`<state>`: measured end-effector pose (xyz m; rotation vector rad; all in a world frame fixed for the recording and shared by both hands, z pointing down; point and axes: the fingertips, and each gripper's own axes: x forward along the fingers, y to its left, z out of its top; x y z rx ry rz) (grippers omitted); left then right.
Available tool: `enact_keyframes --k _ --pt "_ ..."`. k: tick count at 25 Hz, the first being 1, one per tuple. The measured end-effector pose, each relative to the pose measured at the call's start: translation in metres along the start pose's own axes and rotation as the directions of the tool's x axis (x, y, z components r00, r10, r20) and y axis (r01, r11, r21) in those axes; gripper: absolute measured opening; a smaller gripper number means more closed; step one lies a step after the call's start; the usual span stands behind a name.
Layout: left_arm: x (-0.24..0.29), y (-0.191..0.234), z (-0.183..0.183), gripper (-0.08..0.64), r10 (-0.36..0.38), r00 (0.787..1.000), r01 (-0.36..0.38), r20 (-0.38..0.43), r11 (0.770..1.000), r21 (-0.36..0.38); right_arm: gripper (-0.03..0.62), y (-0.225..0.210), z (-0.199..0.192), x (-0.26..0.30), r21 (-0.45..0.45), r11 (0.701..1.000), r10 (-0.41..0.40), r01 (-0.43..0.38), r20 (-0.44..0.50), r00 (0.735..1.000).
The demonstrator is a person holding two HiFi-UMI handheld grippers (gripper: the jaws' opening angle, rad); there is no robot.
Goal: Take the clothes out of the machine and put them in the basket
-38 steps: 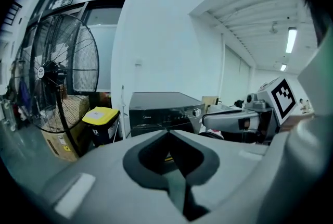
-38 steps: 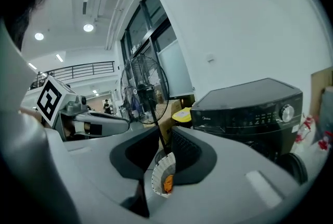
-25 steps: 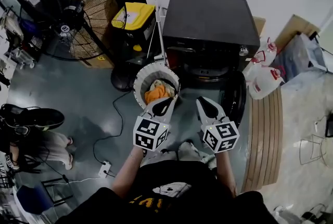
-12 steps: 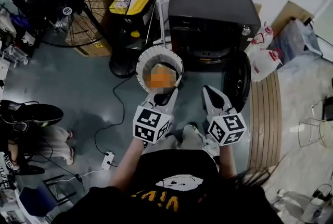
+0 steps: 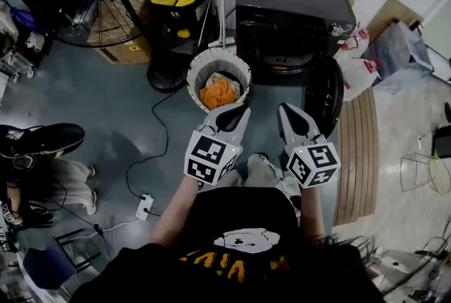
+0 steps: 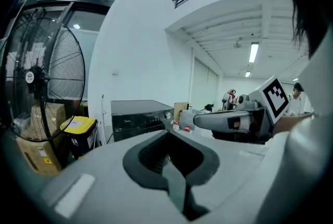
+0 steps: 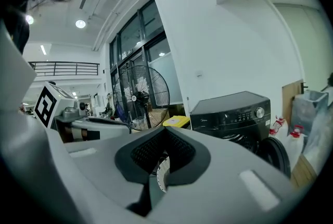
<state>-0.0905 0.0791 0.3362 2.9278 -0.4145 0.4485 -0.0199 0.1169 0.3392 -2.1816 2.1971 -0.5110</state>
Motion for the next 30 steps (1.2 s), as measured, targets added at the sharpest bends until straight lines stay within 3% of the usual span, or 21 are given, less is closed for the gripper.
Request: enact_keyframes --k 18,30 --pt "-0.015 -0.005 -0.006 0.003 -0.042 0.999 0.042 0.02 0.999 0.022 0.008 0.012 -0.002 -0.003 -0.051 0.998 -0.023 0.024 0.004 1.0" --pt "-0.023 -0.005 -0.017 0.003 -0.046 0.999 0.046 0.005 0.998 0.032 0.008 -0.007 0.003 -0.015 -0.054 0.995 -0.086 0.087 0.024 0.996"
